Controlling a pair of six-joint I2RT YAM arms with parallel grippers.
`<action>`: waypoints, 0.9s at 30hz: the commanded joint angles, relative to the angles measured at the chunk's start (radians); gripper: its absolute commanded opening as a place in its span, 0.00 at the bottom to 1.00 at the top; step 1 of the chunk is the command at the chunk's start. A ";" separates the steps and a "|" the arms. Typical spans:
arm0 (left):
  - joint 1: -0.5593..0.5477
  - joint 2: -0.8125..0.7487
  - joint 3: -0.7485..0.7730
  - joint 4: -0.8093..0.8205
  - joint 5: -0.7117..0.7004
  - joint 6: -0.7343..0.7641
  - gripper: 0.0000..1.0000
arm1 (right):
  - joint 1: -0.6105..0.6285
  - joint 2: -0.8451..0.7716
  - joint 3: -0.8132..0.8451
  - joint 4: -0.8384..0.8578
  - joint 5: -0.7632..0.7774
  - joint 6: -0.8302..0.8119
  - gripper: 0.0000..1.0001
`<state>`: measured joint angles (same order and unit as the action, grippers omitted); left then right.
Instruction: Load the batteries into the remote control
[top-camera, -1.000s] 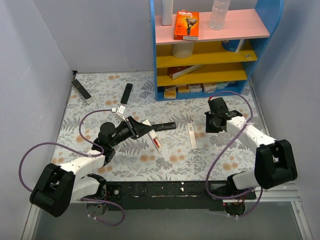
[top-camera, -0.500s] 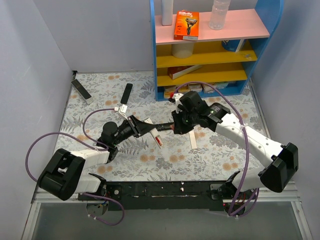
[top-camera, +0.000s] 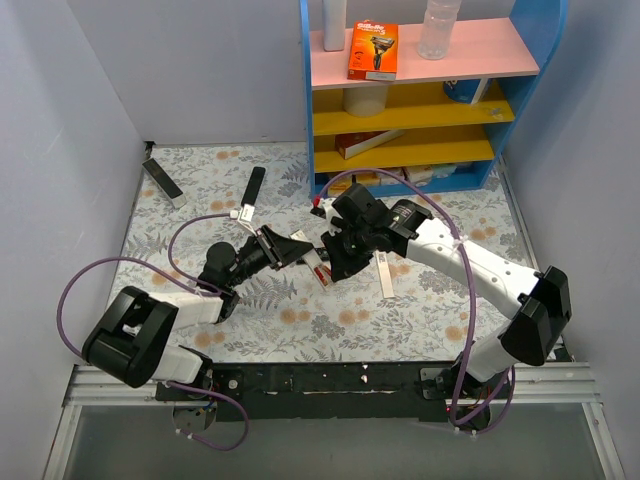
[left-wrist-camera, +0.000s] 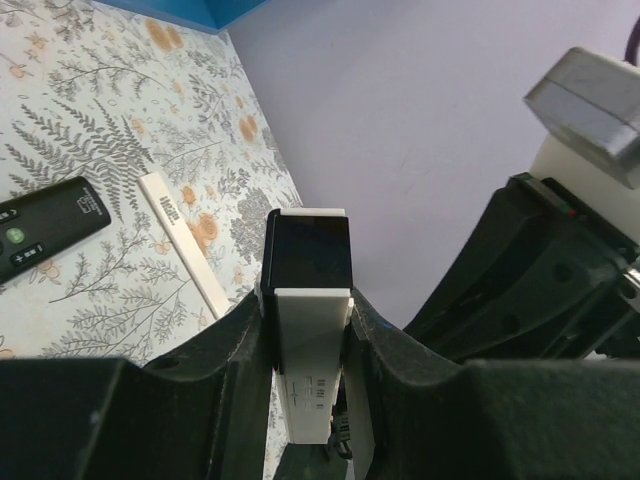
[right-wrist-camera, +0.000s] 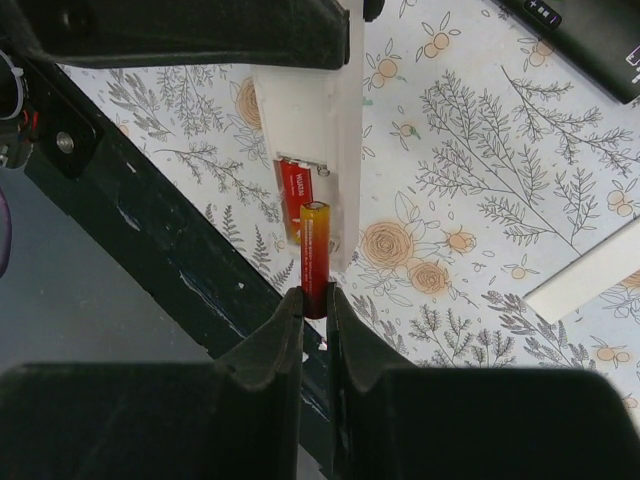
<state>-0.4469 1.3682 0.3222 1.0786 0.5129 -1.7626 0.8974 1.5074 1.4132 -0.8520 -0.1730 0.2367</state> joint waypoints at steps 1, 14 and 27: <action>-0.009 0.006 0.035 0.086 0.016 -0.038 0.00 | 0.006 0.023 0.055 -0.035 -0.017 0.012 0.01; -0.021 0.034 0.034 0.136 -0.002 -0.118 0.00 | 0.005 0.066 0.089 -0.053 0.024 0.041 0.04; -0.030 0.054 0.015 0.208 -0.022 -0.189 0.00 | 0.005 0.077 0.113 -0.070 0.021 0.041 0.25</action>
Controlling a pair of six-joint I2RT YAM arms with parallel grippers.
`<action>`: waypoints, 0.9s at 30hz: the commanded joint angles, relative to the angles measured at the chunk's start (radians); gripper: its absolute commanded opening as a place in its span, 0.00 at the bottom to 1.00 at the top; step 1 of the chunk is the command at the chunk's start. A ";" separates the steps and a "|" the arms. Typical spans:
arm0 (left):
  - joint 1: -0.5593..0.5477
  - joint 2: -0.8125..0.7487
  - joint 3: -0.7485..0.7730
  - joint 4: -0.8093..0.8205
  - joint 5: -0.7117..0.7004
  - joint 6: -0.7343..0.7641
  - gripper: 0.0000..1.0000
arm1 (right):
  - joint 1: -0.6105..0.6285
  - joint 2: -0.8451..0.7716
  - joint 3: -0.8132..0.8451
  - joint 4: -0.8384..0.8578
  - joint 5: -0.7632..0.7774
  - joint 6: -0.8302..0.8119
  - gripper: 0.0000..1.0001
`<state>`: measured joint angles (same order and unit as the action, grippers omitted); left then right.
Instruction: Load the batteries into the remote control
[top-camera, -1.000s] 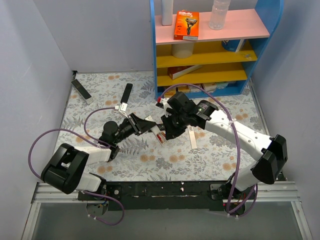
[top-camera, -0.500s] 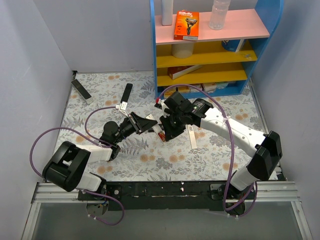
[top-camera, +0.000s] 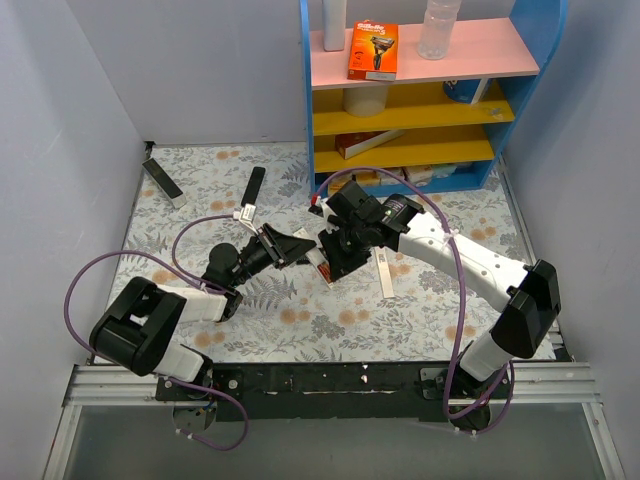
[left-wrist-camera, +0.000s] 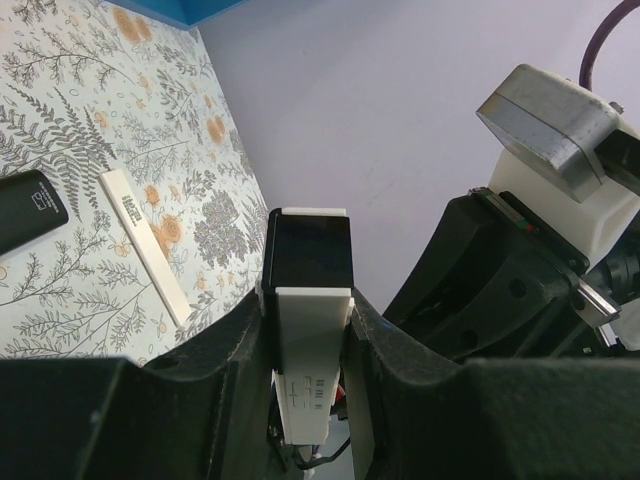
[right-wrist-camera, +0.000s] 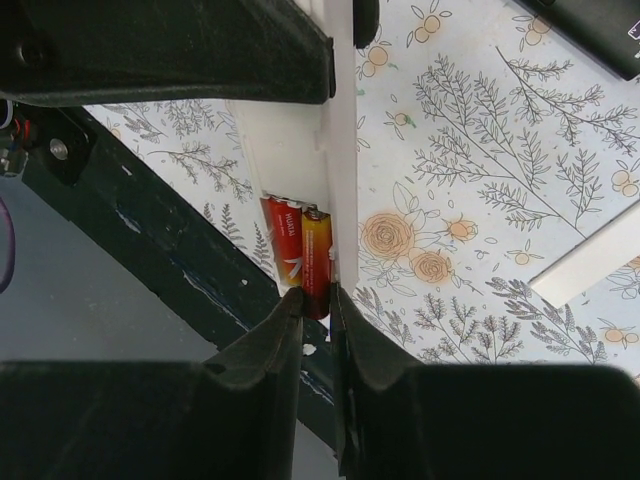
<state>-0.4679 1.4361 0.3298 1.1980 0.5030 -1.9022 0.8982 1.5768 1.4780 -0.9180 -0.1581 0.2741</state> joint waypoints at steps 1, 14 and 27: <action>-0.009 -0.014 0.005 0.092 -0.012 -0.054 0.00 | 0.005 0.008 0.051 -0.007 0.006 0.002 0.26; -0.009 0.009 -0.011 0.129 -0.023 -0.103 0.00 | 0.005 0.002 0.073 -0.028 0.025 0.001 0.37; -0.009 0.080 -0.028 0.261 -0.021 -0.261 0.00 | 0.005 -0.009 0.180 -0.036 0.054 -0.073 0.44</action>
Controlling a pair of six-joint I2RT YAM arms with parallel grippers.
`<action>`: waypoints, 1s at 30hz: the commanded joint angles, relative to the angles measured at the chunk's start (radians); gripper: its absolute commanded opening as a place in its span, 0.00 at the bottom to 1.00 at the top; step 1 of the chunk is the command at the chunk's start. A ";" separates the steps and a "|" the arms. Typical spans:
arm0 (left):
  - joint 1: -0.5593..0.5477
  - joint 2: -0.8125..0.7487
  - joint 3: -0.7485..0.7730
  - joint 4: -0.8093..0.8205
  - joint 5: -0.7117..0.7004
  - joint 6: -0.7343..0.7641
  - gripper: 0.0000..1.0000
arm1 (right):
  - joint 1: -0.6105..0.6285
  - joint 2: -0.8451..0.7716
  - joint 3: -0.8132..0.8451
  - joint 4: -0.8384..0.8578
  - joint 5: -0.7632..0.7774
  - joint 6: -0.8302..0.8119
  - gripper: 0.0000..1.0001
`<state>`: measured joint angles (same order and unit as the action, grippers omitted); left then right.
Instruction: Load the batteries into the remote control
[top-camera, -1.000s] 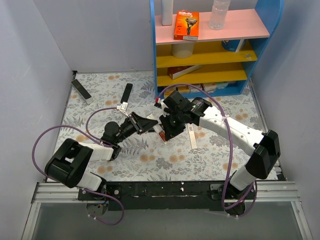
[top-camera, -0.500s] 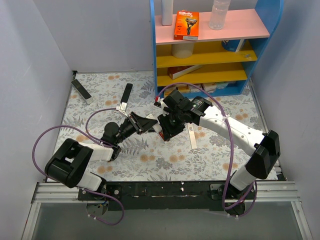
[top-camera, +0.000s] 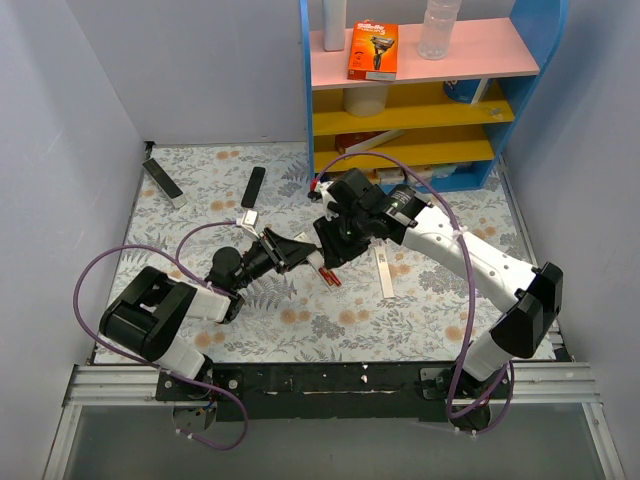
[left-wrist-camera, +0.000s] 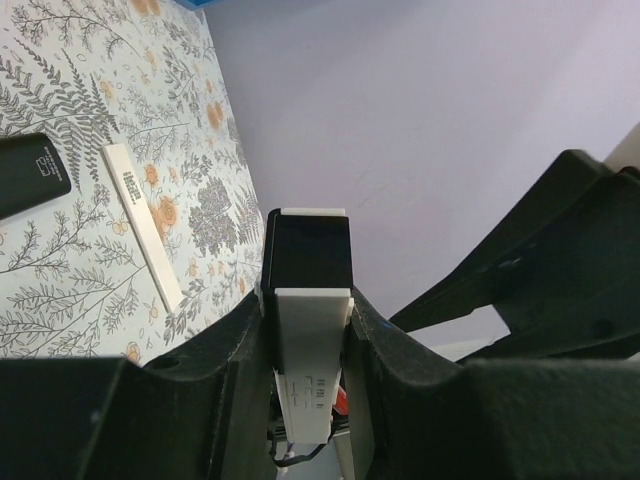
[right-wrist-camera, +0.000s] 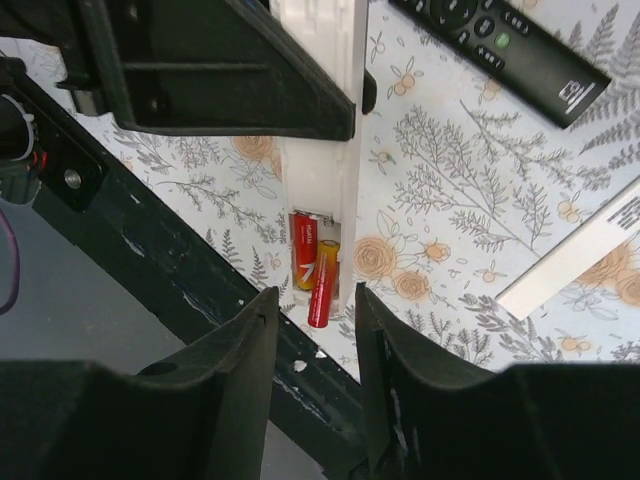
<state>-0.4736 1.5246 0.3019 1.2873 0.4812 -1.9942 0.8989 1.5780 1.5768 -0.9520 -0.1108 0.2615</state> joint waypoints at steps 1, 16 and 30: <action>-0.003 -0.007 0.000 0.170 0.000 -0.179 0.00 | 0.003 -0.015 0.086 0.013 -0.007 -0.080 0.44; -0.005 -0.038 0.026 0.126 0.020 -0.278 0.00 | 0.003 -0.326 -0.286 0.157 -0.300 -0.863 0.40; -0.005 -0.072 0.042 0.070 0.030 -0.267 0.00 | 0.006 -0.326 -0.402 0.282 -0.329 -0.923 0.33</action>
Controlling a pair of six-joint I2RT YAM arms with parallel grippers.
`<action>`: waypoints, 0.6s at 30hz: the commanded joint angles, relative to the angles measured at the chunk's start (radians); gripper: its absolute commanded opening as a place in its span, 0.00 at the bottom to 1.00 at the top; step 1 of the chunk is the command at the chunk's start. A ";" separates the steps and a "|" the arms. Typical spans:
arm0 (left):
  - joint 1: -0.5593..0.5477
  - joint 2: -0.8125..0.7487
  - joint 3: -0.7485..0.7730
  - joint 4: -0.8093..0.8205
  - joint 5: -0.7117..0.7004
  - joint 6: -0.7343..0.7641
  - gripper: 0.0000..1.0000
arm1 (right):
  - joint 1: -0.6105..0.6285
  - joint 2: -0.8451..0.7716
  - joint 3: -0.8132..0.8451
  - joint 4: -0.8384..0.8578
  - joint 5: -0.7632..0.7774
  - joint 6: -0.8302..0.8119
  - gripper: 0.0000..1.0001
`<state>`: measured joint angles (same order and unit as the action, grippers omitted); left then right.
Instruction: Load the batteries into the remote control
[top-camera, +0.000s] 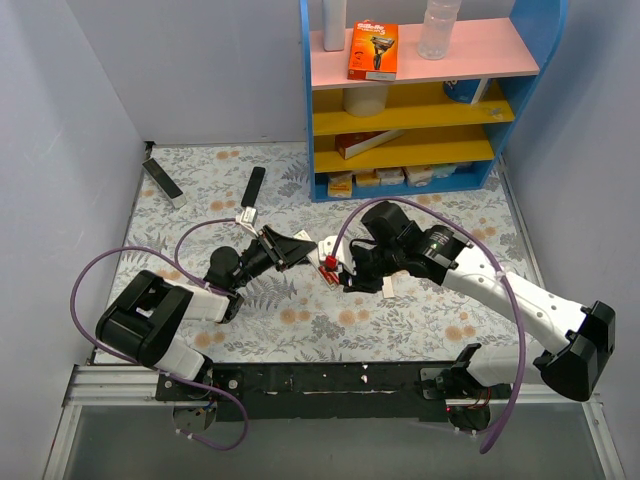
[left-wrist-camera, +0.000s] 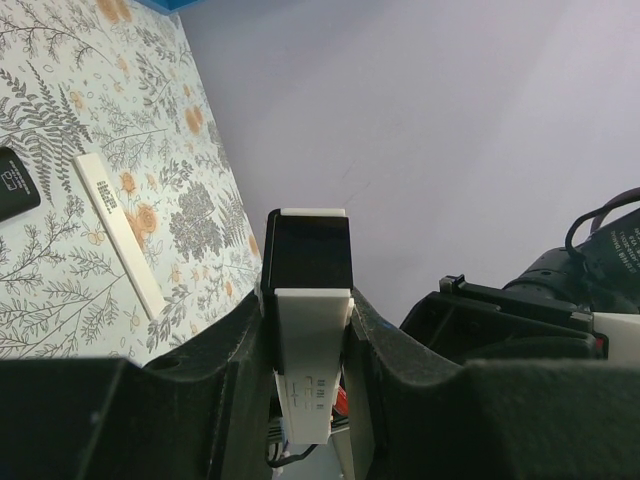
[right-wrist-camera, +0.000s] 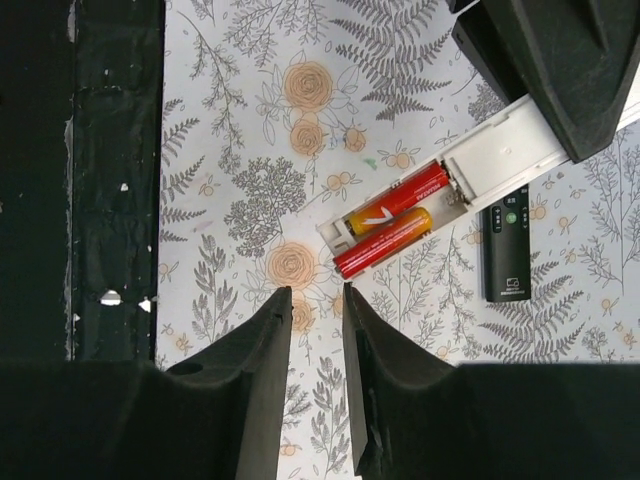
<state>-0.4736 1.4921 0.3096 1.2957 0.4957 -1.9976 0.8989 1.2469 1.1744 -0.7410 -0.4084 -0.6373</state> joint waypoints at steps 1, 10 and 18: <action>-0.003 -0.041 0.036 0.060 0.015 -0.263 0.00 | 0.006 0.006 -0.002 0.077 -0.027 -0.018 0.30; -0.003 -0.039 0.046 0.056 0.023 -0.262 0.00 | 0.006 0.011 -0.024 0.130 -0.029 0.004 0.29; -0.003 -0.047 0.052 0.056 0.024 -0.262 0.00 | 0.006 0.023 -0.035 0.155 -0.015 0.008 0.29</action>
<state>-0.4740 1.4914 0.3290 1.2953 0.5098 -1.9976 0.8989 1.2625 1.1522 -0.6273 -0.4183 -0.6323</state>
